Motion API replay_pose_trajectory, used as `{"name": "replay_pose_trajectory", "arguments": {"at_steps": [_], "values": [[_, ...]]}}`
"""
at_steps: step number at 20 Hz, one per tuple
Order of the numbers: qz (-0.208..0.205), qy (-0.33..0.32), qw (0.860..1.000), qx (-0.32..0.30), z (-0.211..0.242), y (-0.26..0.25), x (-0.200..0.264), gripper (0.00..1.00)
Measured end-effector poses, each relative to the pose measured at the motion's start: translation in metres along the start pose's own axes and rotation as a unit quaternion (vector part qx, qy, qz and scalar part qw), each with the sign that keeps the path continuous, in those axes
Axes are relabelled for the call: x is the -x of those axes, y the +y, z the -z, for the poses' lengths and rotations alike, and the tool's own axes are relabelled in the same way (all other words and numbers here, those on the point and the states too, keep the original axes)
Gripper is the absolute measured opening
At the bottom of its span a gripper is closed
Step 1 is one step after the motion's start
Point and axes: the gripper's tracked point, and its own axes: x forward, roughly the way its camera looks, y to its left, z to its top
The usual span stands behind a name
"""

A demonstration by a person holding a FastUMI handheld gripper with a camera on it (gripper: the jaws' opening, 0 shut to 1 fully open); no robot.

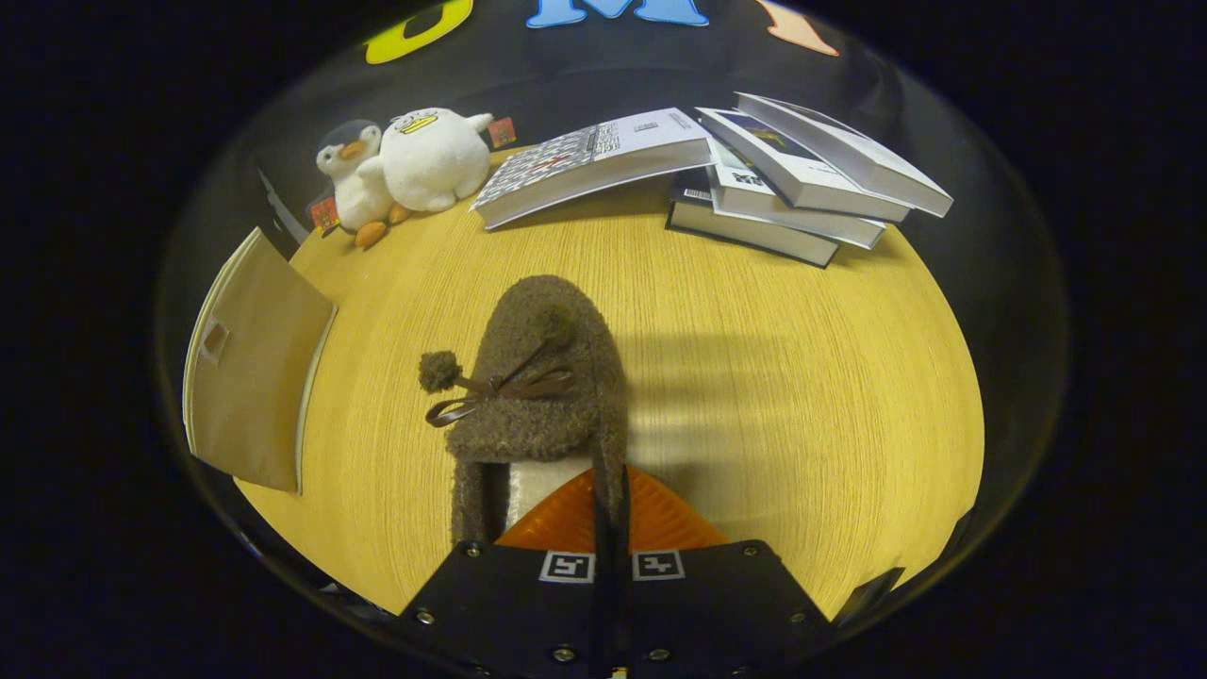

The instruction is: Open the storage box then place both shoes into the box .Put the left shoe in first, then the right shoe, with the right side of both shoes facing outward in a uniform manner.

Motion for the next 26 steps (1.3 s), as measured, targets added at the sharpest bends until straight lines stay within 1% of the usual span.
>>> {"name": "replay_pose_trajectory", "arguments": {"at_steps": [3,6,12,19,26], "values": [[-0.005,0.0,1.0,-0.019,-0.001,0.004,0.002,0.0],[-0.025,-0.006,0.998,-0.056,-0.007,0.01,0.01,0.0],[-0.064,-0.01,0.993,-0.099,-0.016,0.033,0.033,0.0],[-0.082,-0.039,0.991,-0.094,-0.042,0.072,0.066,0.0],[-0.102,-0.069,0.99,-0.068,-0.072,0.135,0.097,0.0]]}}
